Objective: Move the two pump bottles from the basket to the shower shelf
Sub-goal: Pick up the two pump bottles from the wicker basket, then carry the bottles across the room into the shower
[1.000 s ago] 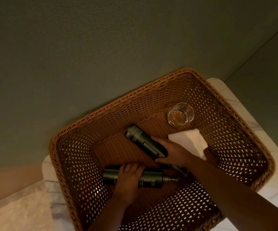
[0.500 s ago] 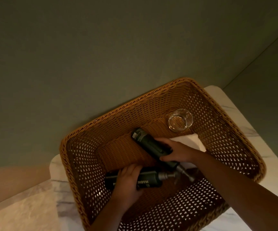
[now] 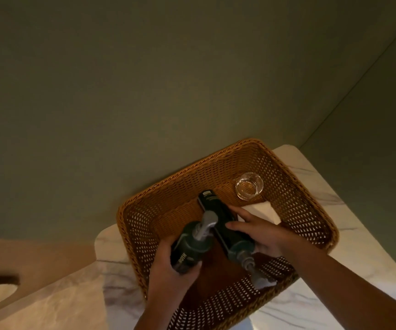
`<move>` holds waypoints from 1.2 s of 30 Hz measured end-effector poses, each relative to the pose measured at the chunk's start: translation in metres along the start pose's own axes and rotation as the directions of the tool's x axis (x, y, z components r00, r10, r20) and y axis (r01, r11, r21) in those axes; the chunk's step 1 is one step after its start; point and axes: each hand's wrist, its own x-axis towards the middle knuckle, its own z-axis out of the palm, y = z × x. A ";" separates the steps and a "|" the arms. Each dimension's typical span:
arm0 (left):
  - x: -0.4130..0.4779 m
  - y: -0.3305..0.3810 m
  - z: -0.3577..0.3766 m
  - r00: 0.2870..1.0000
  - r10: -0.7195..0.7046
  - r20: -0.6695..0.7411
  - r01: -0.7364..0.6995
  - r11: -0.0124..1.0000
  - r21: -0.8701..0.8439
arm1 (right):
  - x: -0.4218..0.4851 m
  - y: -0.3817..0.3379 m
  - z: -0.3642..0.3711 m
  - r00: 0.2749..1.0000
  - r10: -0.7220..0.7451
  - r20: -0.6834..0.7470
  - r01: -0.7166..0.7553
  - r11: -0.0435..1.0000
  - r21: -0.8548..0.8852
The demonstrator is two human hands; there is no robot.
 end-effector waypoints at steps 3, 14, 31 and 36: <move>-0.009 0.021 -0.019 0.999 0.004 -0.046 -0.007 0.998 -0.058 | -0.030 -0.004 0.023 0.997 -0.057 -0.058 0.062 0.994 0.093; -0.056 0.088 -0.078 0.991 0.094 -0.095 -0.113 0.968 -0.224 | -0.142 -0.011 0.107 0.967 -0.135 -0.214 0.225 0.849 0.478; -0.147 0.151 -0.128 0.899 0.338 0.278 -0.187 0.872 -0.453 | -0.318 0.028 0.187 0.903 -0.396 -0.168 0.430 0.845 0.319; -0.168 0.154 -0.137 0.902 0.348 0.257 -0.183 0.845 -0.503 | -0.339 0.042 0.201 0.873 -0.478 -0.095 0.486 0.870 0.088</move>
